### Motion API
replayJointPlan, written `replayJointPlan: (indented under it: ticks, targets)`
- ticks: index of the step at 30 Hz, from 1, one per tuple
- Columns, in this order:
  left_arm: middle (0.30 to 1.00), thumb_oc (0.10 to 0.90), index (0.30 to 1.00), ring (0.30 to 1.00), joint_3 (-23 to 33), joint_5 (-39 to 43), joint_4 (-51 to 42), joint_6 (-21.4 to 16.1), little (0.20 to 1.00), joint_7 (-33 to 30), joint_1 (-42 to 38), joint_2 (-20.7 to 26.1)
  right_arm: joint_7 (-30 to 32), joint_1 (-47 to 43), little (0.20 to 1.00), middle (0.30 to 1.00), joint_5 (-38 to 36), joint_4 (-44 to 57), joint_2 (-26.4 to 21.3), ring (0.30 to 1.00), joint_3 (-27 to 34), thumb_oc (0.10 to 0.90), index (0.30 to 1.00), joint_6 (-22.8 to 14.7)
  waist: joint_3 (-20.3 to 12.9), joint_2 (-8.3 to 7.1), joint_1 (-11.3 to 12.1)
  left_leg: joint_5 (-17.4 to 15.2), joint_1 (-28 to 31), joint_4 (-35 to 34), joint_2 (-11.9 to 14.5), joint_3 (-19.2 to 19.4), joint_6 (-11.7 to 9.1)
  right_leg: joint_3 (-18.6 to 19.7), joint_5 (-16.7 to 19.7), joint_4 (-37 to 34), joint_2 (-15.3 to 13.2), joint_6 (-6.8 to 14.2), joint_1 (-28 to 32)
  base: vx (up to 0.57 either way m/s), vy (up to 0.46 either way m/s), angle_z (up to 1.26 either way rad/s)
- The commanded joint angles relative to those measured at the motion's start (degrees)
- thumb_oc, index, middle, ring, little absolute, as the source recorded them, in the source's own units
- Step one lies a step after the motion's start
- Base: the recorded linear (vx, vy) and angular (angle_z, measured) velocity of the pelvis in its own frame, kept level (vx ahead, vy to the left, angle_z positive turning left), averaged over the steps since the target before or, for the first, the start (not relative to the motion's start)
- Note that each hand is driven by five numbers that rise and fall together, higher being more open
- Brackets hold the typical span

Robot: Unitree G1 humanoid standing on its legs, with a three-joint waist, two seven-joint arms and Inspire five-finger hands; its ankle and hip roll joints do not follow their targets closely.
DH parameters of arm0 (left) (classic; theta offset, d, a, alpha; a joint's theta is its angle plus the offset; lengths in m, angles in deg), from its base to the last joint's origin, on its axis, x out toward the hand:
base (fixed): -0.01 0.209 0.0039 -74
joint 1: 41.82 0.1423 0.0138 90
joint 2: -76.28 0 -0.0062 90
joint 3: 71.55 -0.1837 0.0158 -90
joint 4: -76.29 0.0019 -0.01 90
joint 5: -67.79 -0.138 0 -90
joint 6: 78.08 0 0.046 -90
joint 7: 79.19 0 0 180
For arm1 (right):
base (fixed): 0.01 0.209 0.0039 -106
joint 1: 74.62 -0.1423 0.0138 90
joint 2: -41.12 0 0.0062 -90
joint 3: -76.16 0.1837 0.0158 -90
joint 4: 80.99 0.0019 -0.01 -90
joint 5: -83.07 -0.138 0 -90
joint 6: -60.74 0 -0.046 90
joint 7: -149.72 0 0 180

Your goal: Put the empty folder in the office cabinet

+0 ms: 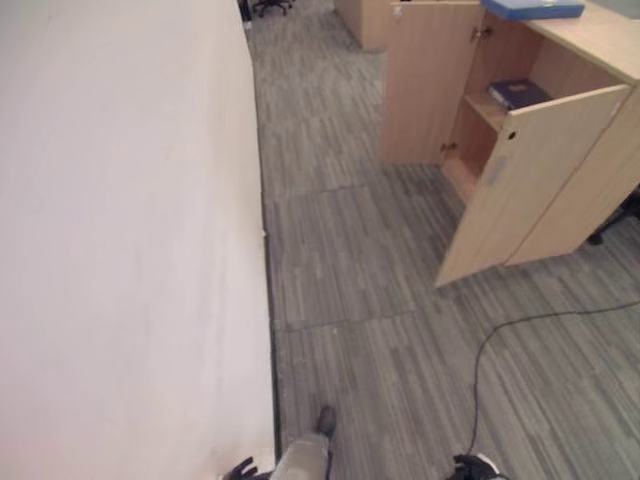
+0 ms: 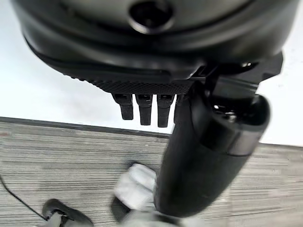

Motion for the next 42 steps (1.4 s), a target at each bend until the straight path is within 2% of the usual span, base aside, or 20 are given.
replayJointPlan:
  ticks: [1,4,5,6,7,8,9,11,14,15,16,18,21,23,26,27,34,38,40,42]
  targets:
    - [0.9,0.8,0.9,0.9,1.41,-1.07,0.84,-1.08,0.9,-3.15,1.48,2.77,0.7,0.38,0.9,0.9,-0.57,0.42,-1.67,0.9,0.78,0.8,0.9,-1.26,-2.95,-1.54,2.25,-4.68,2.3,3.94,-0.8,0.72,2.64,-2.94,-2.16,3.55,-6.39,6.43,-0.23,0.21,0.191,-0.57]
    - [0.9,0.8,0.9,0.9,2.05,-1.64,1.24,-0.98,0.9,-2.98,1.57,3.25,0.41,0.43,0.9,0.9,-0.14,0.0,-1.07,0.9,1.13,0.8,0.9,-1.05,-4.67,-1.89,3.06,-5.97,5.1,1.72,-2.01,2.77,4.4,-3.08,-0.75,5.05,-9.61,8.68,-1.14,0.2,0.224,-0.44]
    - [0.9,0.8,0.9,0.9,2.35,-1.82,1.39,-0.94,0.9,-2.96,1.6,3.49,0.29,0.32,0.9,0.9,-0.08,-0.04,-1.02,0.9,1.5,0.8,0.9,-1.07,-5.35,-1.79,3.52,-6.46,6.08,0.81,-2.64,3.61,5.17,-3.49,0.8,7.01,-11.75,9.94,-2.0,0.12,0.194,-0.18]
    - [0.9,0.8,0.9,0.9,2.34,-1.82,1.39,-0.95,0.9,-2.96,1.6,3.5,0.29,0.33,0.9,0.9,-0.08,-0.03,-1.01,0.9,1.51,0.8,0.9,-1.06,-5.37,-1.85,3.63,-6.44,6.11,0.74,-2.68,3.74,5.23,-3.37,0.78,7.1,-11.85,10.0,-2.1,0.12,0.23,-0.17]
    - [0.9,0.8,0.9,0.9,2.71,-1.65,1.34,-0.96,0.9,-3.14,1.54,3.78,0.22,0.04,0.9,0.9,-0.12,-0.09,-1.0,0.9,1.8,0.8,0.9,-0.83,-5.67,-1.82,3.96,-6.79,7.24,-0.05,-3.66,4.44,6.06,-3.62,3.6,10.12,-14.39,11.14,-3.29,0.14,0.349,-0.31]
    - [0.9,0.8,0.9,0.9,2.85,-1.57,1.17,-0.81,0.9,-3.37,1.53,3.95,0.16,-0.64,0.9,0.9,-0.03,0.26,-1.14,0.9,1.83,0.8,0.9,-0.57,-5.59,-1.39,4.34,-7.12,9.52,-1.86,-5.84,4.96,7.97,-3.47,11.1,18.11,-19.74,11.98,-6.81,0.18,0.478,-0.37]
    - [0.9,0.8,0.9,0.9,2.7,-1.72,1.0,-0.81,0.9,-3.39,1.56,4.16,0.27,-0.89,0.9,0.9,0.03,0.73,-1.19,0.9,1.79,0.8,0.9,-0.49,-5.32,-0.75,4.11,-7.24,10.99,-2.94,-6.85,4.68,9.09,-4.42,14.97,22.02,-22.12,11.53,-8.09,0.23,0.475,-0.38]
    - [0.9,0.8,0.9,0.9,2.63,-2.02,0.9,-0.51,0.9,-3.15,1.88,4.88,0.44,-0.81,0.9,0.9,-0.28,1.67,-0.87,0.9,1.79,0.8,0.9,-0.61,-4.52,-0.1,3.57,-7.33,14.55,-5.13,-7.97,4.18,10.48,-6.17,16.98,29.02,-25.35,10.56,-9.77,0.18,0.323,-0.12]
    - [0.9,0.8,0.9,0.9,2.73,-2.02,0.74,-0.39,0.9,-3.19,2.11,5.01,0.59,-0.85,0.9,0.9,-0.4,2.5,-0.57,0.9,1.35,0.8,0.9,-0.74,-4.05,0.04,3.13,-8.8,17.99,-7.04,-8.02,3.3,10.41,-7.81,15.05,31.41,-25.84,11.26,-11.24,0.17,0.09,0.15]
    - [0.9,0.8,0.9,0.9,2.05,-2.09,-0.01,-0.42,0.9,-3.2,1.78,5.06,0.66,-1.88,0.9,0.9,-0.64,3.13,-0.78,0.9,1.2,0.8,0.9,-0.77,-2.14,0.88,1.05,-8.78,19.19,-5.49,-7.72,1.33,10.74,-8.48,12.63,26.1,-19.84,9.31,-16.12,0.1,-0.016,0.14]
    - [0.9,0.8,0.9,0.9,2.06,-2.09,-0.01,-0.42,0.9,-3.2,1.77,5.04,0.66,-1.9,0.9,0.9,-0.64,3.12,-0.79,0.9,1.19,0.8,0.9,-0.77,-2.06,0.95,1.02,-8.84,19.29,-5.47,-7.65,1.3,10.71,-8.55,12.63,26.03,-19.76,9.28,-15.96,0.17,-0.009,0.39]
    - [0.9,0.8,0.9,0.9,1.52,-2.73,-0.12,-0.31,0.9,-2.92,1.95,4.62,0.54,-2.25,0.9,0.9,-1.02,3.22,-0.69,0.9,1.1,0.8,0.9,-0.77,-0.78,0.82,-0.72,-10.08,21.79,-5.12,-8.37,-0.39,10.81,-7.7,12.46,21.04,-14.54,9.22,-19.71,0.19,0.0,0.57]
    - [0.9,0.8,0.9,0.9,1.19,-3.91,0.22,-0.05,0.9,-2.39,2.01,4.17,0.45,-2.57,0.9,0.9,-1.66,3.1,-0.49,0.9,0.78,0.8,0.9,-0.91,0.4,-0.56,-2.34,-11.55,24.5,-4.95,-10.35,-3.19,10.88,-9.34,15.4,12.61,-9.77,9.93,-22.7,0.22,-0.003,0.28]
    - [0.9,0.8,0.9,0.9,1.71,-4.41,0.83,0.17,0.9,-2.03,2.04,4.07,0.42,-2.34,0.9,0.9,-2.24,3.12,-0.39,0.9,0.88,0.8,0.9,-1.16,0.61,-1.57,-3.05,-12.67,26.18,-5.23,-11.27,-5.27,10.83,-8.62,16.35,8.71,-6.86,9.88,-23.88,0.26,-0.02,0.67]
    - [0.9,0.8,0.9,0.9,2.21,-4.58,1.32,0.4,0.9,-1.74,2.21,4.17,0.29,-1.77,0.9,0.9,-2.61,2.88,-0.21,0.9,1.2,0.8,0.9,-1.19,0.2,-2.33,-3.58,-13.16,26.64,-5.16,-12.11,-7.03,10.74,-8.43,17.02,6.68,-5.87,9.76,-24.34,0.21,-0.03,0.65]
    - [0.9,0.8,0.9,0.9,2.52,-5.36,1.7,0.5,0.9,-1.66,2.54,4.12,0.23,-0.67,0.9,0.9,-3.06,2.36,0.0,0.9,1.59,0.8,0.9,-1.34,-0.84,-2.73,-3.19,-14.42,27.65,-5.8,-12.3,-8.24,10.46,-8.67,15.62,3.73,-5.14,8.59,-21.63,0.24,-0.05,0.62]
    - [0.9,0.8,0.9,0.9,2.22,-5.15,2.28,0.65,0.9,-1.85,2.25,3.48,-0.23,0.47,0.9,0.9,-2.71,1.79,-0.57,0.9,1.63,0.8,0.9,-1.27,-2.93,-1.14,-3.89,-16.96,28.73,-4.72,-9.63,-11.66,9.32,-8.51,11.68,6.92,-4.81,6.54,-21.04,0.27,-0.065,0.27]
    - [0.9,0.8,0.9,0.9,0.55,-6.07,1.68,0.72,0.9,-1.86,0.96,3.77,-0.67,0.77,0.9,0.9,-2.37,2.79,-1.35,0.9,1.48,0.8,0.9,-1.07,-3.32,-0.36,-4.53,-18.0,28.71,0.88,-7.91,-12.37,7.62,-10.57,7.14,9.6,-4.63,4.86,-19.22,0.29,-0.103,0.31]
    - [0.9,0.8,0.9,0.9,0.15,-6.55,1.69,0.71,0.9,-1.79,0.93,3.8,-1.12,1.11,0.9,0.9,-2.49,2.55,-1.43,0.9,1.64,0.8,0.9,-0.92,-3.43,-0.13,-4.75,-16.42,28.03,5.83,-7.62,-11.54,6.1,-10.86,5.62,9.93,-4.04,4.11,-17.51,0.26,-0.085,0.33]
    - [0.9,0.8,0.9,0.9,-0.49,-7.19,1.41,0.85,0.9,-1.47,0.69,3.9,-2.35,1.24,0.9,0.9,-2.93,1.39,-0.92,0.9,1.69,0.8,0.9,-0.4,-3.24,0.11,-4.54,-10.75,25.28,14.93,-8.37,-9.74,1.96,-10.58,4.01,9.93,-3.24,3.19,-15.16,0.23,-0.065,0.15]
